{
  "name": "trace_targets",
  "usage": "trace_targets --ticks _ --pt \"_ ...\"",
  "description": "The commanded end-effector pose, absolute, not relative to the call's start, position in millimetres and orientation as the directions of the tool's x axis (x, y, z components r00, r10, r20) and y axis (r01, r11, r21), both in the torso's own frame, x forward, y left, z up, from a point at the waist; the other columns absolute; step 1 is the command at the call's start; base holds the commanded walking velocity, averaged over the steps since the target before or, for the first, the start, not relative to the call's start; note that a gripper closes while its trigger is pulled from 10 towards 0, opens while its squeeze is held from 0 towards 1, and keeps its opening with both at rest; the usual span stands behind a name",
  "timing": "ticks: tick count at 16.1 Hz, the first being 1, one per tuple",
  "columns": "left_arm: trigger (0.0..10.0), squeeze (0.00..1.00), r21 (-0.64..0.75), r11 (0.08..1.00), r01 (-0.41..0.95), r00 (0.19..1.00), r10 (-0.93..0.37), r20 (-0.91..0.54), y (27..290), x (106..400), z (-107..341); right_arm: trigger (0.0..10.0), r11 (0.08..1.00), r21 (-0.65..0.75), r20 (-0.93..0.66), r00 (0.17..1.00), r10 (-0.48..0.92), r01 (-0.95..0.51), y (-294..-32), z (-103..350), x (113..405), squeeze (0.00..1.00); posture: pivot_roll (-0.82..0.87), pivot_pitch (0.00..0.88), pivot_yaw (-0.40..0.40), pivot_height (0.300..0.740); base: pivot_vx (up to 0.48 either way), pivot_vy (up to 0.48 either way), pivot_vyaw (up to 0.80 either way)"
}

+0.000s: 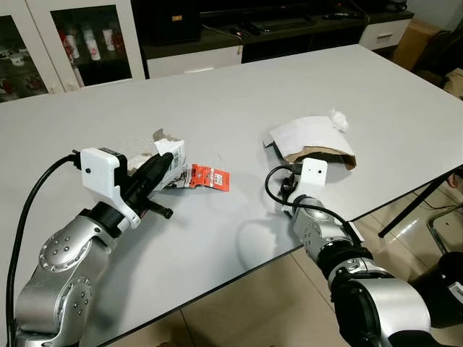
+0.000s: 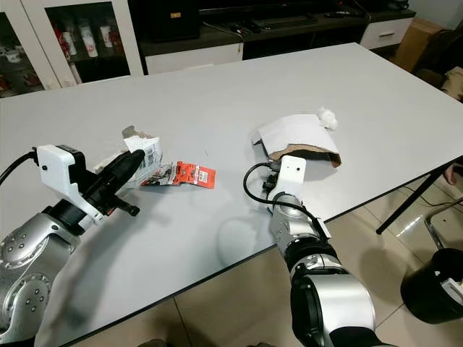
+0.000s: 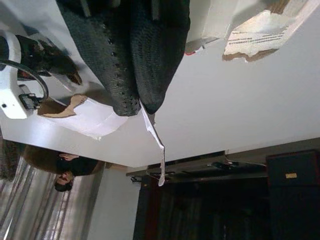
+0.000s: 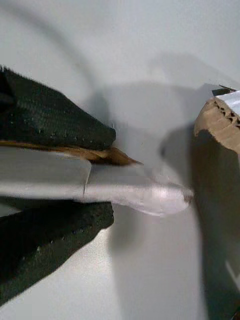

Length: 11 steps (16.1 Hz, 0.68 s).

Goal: Picking trash to rubbish bin

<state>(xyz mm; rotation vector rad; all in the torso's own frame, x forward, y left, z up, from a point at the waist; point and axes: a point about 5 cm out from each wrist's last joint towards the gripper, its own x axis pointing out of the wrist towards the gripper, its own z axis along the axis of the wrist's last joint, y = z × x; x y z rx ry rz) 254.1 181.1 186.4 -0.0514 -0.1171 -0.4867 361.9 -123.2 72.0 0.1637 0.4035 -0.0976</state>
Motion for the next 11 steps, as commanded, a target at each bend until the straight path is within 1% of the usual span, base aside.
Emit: trace_targets --ticks 1,8,11 --pt "0.0 0.0 -0.008 0.875 0.484 0.868 -0.479 0.129 177.9 254.4 187.1 0.0 0.98 0.14 -0.412 0.908 -0.071 0.14 -123.9 70.2 361.3 0.0 0.05 0.027 -0.05 0.74 0.0 0.0 0.0" --pt "0.0 0.0 -0.022 0.878 0.478 0.873 -0.472 0.119 176.6 255.4 181.9 0.0 0.979 0.153 -0.392 0.917 -0.068 0.138 -124.4 73.1 362.7 0.0 0.04 0.024 -0.053 0.74 0.0 0.0 0.0" --pt "0.0 0.0 -0.014 0.893 0.45 0.89 -0.447 0.09 177.9 257.2 177.3 0.0 0.979 0.168 -0.348 0.936 -0.052 0.117 -123.1 79.5 365.2 0.0 0.03 0.023 -0.054 0.74 0.0 0.0 0.0"
